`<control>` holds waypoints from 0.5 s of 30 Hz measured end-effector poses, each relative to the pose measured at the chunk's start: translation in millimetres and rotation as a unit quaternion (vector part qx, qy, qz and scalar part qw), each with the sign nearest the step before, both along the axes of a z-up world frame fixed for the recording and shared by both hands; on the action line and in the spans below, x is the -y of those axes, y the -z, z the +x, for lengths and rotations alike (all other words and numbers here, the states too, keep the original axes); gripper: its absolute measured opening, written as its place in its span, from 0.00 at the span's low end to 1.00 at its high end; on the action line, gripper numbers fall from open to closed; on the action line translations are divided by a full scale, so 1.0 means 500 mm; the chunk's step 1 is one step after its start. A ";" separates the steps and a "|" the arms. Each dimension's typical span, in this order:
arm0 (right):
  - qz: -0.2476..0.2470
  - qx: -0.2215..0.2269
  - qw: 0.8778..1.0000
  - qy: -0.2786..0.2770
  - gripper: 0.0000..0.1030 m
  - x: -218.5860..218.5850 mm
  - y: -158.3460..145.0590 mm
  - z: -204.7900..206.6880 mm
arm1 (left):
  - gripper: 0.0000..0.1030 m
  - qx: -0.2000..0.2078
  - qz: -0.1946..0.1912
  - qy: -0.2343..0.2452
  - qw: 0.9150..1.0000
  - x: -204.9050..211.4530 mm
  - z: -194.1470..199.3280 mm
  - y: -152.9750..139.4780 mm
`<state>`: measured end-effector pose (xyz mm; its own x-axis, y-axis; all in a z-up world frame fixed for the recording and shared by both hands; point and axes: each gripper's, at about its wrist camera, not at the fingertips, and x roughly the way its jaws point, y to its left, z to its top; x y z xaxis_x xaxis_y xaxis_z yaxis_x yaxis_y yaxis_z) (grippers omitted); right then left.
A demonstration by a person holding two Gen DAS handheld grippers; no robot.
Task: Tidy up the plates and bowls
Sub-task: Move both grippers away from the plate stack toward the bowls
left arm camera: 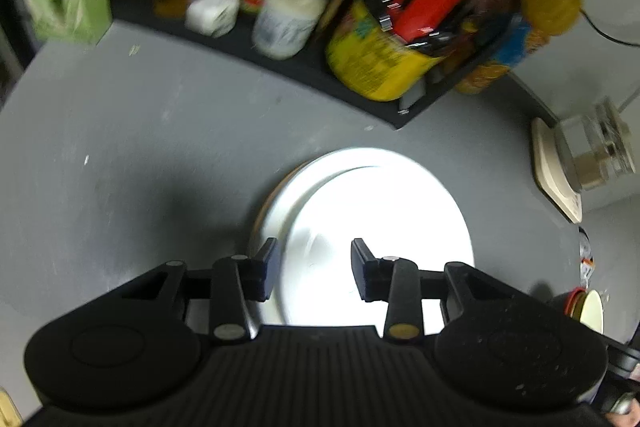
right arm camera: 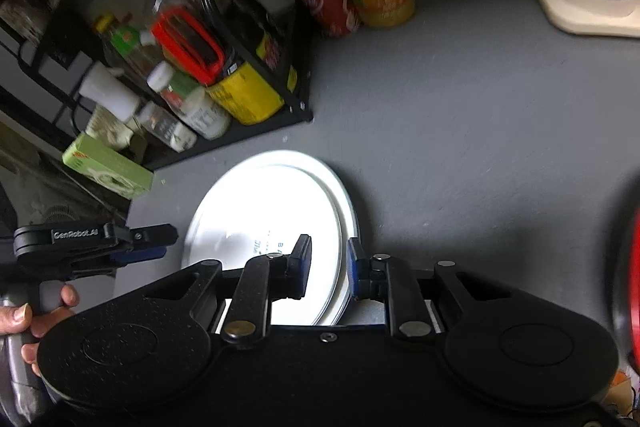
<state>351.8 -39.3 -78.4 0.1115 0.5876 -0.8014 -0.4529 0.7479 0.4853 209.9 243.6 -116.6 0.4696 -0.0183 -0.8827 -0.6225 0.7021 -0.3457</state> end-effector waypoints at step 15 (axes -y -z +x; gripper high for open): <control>0.002 0.076 0.991 0.107 0.78 0.171 -0.097 -0.002 | 0.68 0.031 0.029 0.116 0.992 0.130 0.132 -0.086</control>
<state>350.5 -124.8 -29.9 0.3534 0.5407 -0.7634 -0.3529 0.8328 0.4264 275.8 178.4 -73.7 0.5124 -0.0825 -0.8548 -0.4203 0.8439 -0.3334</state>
